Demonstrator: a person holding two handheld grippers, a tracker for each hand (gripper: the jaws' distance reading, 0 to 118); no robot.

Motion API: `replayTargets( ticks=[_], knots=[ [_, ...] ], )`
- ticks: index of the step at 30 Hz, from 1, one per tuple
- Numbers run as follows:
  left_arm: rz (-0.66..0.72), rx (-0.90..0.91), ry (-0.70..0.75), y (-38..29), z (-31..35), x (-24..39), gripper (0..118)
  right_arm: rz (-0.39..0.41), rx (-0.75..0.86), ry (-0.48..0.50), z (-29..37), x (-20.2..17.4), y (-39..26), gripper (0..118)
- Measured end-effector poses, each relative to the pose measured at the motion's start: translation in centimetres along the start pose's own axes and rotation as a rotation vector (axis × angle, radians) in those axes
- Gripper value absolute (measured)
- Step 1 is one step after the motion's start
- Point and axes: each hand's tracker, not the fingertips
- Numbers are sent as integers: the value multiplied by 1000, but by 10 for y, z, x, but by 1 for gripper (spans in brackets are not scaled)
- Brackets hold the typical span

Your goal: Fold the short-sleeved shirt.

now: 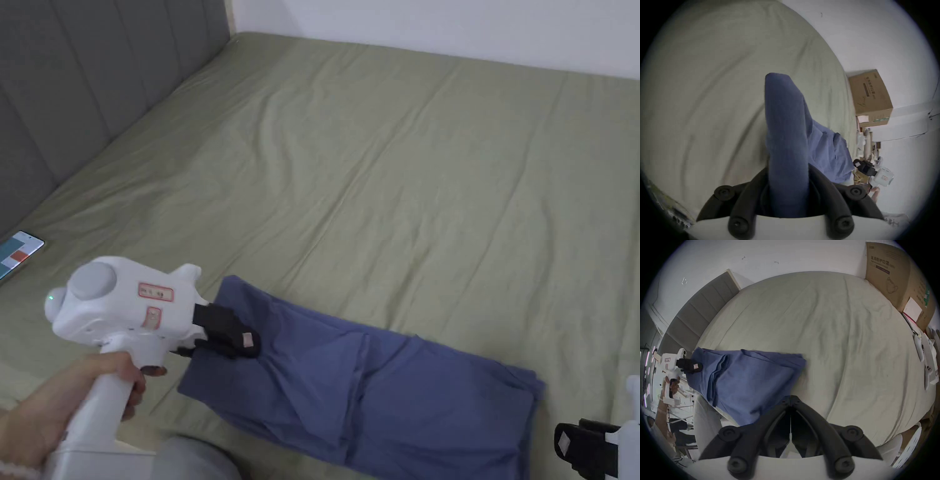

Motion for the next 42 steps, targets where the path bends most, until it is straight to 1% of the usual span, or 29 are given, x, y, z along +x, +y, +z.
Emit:
replayTargets(
  ticks=[4,7,8,10,12,13,14,16,17,18,20,21,22,23,24,25,26,27,28,30,31,32,34,35,38,39,41,42],
  knots=[
    [-4,14,27,-2,21,17,9,-3,1,27,0,4,-5,0],
    [-8,28,59,-7,25,45,9,-13,5,27,1,13,-9,0],
    [-15,37,73,-9,26,58,9,-19,6,29,1,17,-10,0],
    [15,32,121,-11,27,89,9,-32,6,29,3,26,-13,0],
    [-41,47,95,-12,28,121,9,-41,15,27,6,35,-17,0],
    [-45,45,101,-15,27,141,9,-48,21,27,8,40,-18,0],
    [-49,37,106,-18,23,164,9,-55,25,30,10,43,-19,0],
    [-99,44,90,-23,13,197,9,-73,37,36,14,54,-21,0],
    [-97,36,92,-25,5,213,9,-82,39,34,17,61,-23,0],
    [-97,17,75,-28,-7,229,9,-92,44,31,20,67,-24,0],
    [-170,-63,30,-31,-44,248,10,-100,55,28,25,78,-28,0],
    [-188,-83,21,-35,-60,259,14,-107,59,25,27,82,-30,0],
    [-202,-118,45,-41,-83,266,21,-118,65,24,29,87,-32,0],
    [-207,-154,51,-46,-104,271,31,-131,68,19,32,92,-34,0],
    [-220,-184,43,-53,-122,276,54,-143,73,18,35,97,-37,0],
    [-266,-239,-10,-59,-140,282,74,-153,75,16,37,100,-40,0],
    [-282,-280,-30,-66,-155,285,98,-166,76,9,40,106,-44,0],
    [-274,-313,-40,-73,-163,289,114,-171,75,3,42,110,-47,0],
    [-274,-325,-41,-78,-167,290,114,-181,73,-5,43,113,-50,0],
    [-289,-328,-54,-78,-164,290,109,-204,75,-17,44,122,-55,0],
    [-316,-303,-35,-78,-156,290,105,-213,71,-15,44,125,-57,0],
    [-341,-267,-13,-76,-149,287,95,-223,69,-16,45,129,-60,0],
    [-347,-191,25,-69,-132,277,29,-233,66,-25,41,131,-61,0],
    [-348,-167,35,-66,-127,274,2,-234,65,-24,39,132,-61,0],
    [-381,-98,159,-62,-130,256,2,-239,64,-15,34,130,-60,0],
    [-399,-119,205,-63,-137,252,2,-235,64,-6,32,128,-59,0],
    [-384,-158,190,-67,-152,243,2,-226,63,2,30,123,-58,0],
    [-349,-184,141,-72,-158,241,2,-217,60,3,29,120,-57,0]
  ],
)
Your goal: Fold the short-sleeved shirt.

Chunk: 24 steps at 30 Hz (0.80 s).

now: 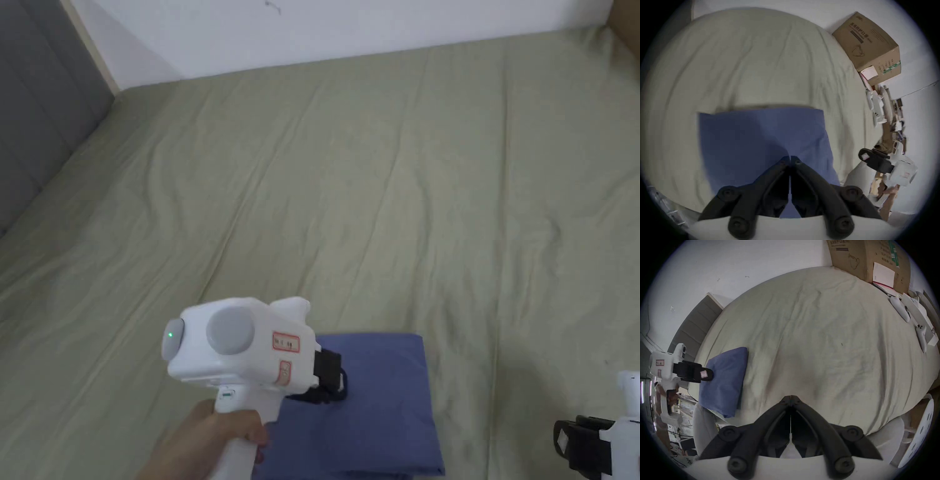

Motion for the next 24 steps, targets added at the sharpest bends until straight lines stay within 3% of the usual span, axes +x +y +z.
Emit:
replayTargets(
  ticks=[2,10,14,16,21,24],
  knots=[
    [2,-28,-70,-5,-14,10,2,23,0,-1,-1,-4,0,0],
    [-89,-58,-90,-12,-38,72,1,39,1,-12,4,-4,-2,0],
    [-217,-130,-101,-27,-59,90,1,4,4,-26,8,2,-7,0],
    [-176,-129,-160,-33,-59,87,1,11,9,-31,15,0,-9,0],
    [-128,17,-255,-30,1,60,1,30,29,-4,27,-12,0,0],
    [-89,149,-280,-36,48,22,1,94,44,27,27,-40,14,0]
  ],
)
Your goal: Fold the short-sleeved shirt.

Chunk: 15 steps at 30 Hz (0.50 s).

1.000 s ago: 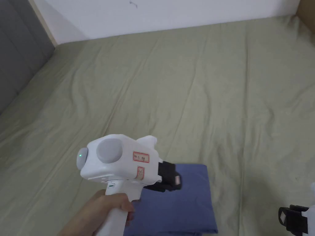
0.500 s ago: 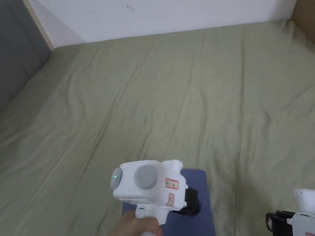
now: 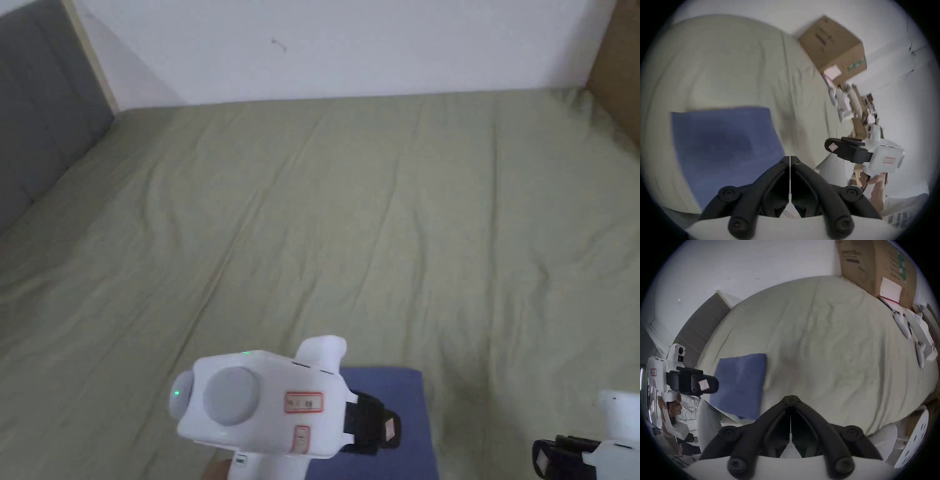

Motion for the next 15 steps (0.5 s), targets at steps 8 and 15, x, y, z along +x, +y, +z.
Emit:
replayTargets(
  ticks=[8,15],
  knots=[
    [261,206,71,-54,90,-109,1,190,-90,183,-74,-102,40,0],
    [356,245,-13,-85,92,-148,7,269,-229,88,-157,-128,21,0]
  ],
)
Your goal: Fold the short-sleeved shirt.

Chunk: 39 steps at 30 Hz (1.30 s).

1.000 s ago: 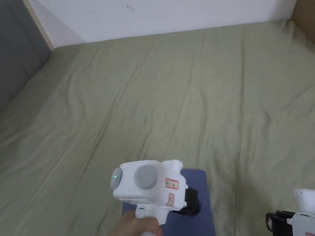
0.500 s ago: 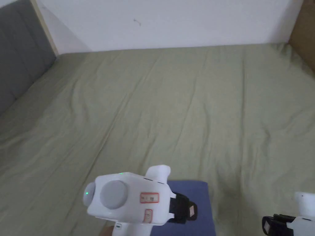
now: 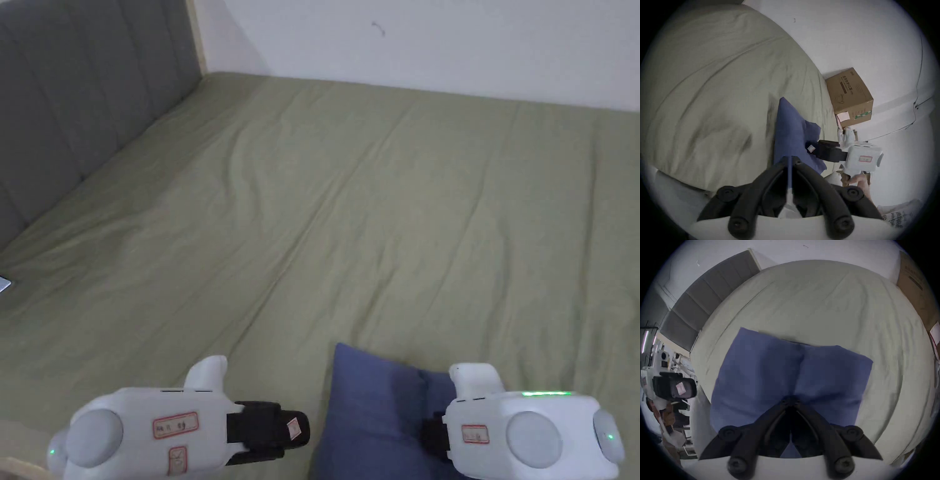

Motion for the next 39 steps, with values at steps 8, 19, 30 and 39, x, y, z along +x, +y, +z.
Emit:
replayTargets(
  ticks=[8,19,30,39],
  knots=[
    [56,-84,-166,29,-56,-19,108,-45,3,21,18,3,0,0],
    [140,-260,-260,35,-147,-21,67,-87,11,31,20,-1,1,0],
    [0,-298,-72,87,-85,-16,28,-115,140,-20,63,5,3,0],
    [-326,-293,662,199,46,-62,28,-156,152,-60,63,17,9,0]
  ],
)
